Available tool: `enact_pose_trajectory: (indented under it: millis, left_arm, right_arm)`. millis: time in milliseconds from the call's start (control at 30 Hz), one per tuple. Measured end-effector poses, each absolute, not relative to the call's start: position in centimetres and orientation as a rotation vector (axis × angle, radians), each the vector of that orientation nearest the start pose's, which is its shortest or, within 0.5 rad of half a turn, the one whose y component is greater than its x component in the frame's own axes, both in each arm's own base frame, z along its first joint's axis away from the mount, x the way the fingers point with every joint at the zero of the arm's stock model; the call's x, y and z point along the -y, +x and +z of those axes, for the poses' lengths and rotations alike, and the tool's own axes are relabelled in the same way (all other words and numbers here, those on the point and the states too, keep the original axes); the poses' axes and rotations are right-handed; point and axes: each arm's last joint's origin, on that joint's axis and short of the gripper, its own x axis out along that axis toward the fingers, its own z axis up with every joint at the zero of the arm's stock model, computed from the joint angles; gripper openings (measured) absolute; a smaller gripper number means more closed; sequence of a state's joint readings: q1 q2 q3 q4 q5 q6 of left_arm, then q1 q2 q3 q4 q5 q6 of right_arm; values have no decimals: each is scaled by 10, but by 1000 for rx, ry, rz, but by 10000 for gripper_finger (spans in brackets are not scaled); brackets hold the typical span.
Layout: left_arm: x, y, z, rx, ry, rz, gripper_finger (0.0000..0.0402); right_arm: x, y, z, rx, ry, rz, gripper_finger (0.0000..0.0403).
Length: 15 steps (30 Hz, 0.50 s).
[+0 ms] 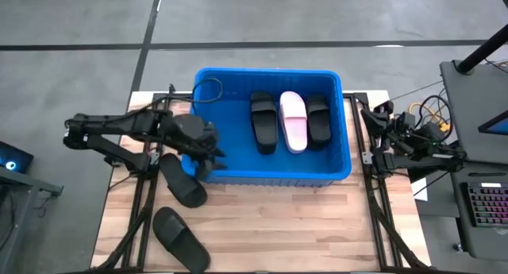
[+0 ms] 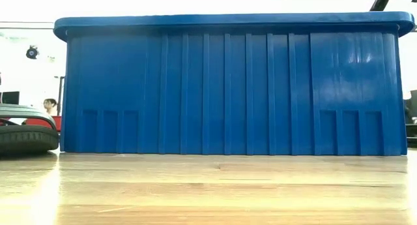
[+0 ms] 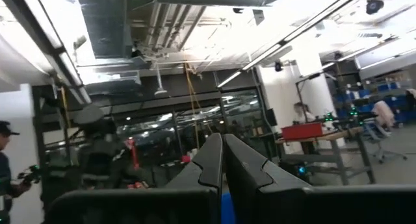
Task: Pick and place slides into bin
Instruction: Put the black slide into the blue container
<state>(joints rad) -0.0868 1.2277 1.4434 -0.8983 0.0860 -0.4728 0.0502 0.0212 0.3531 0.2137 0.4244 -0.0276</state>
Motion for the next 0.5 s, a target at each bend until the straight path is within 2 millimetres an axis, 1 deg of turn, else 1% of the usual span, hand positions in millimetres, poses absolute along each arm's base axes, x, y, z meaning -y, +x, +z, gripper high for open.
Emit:
enact_pose_trajectory:
  millis: [200, 333, 500]
  left_arm:
    - [48, 237, 388, -899, -521, 42, 196]
    - [67, 237, 387, -945, -547, 69, 196]
    - [90, 237, 375, -1024, -587, 157, 196]
  right_arm:
    - [10, 49, 294, 523, 81, -385, 8]
    - [10, 49, 294, 523, 78, -386, 8]
    - [10, 49, 294, 523, 79, -385, 8]
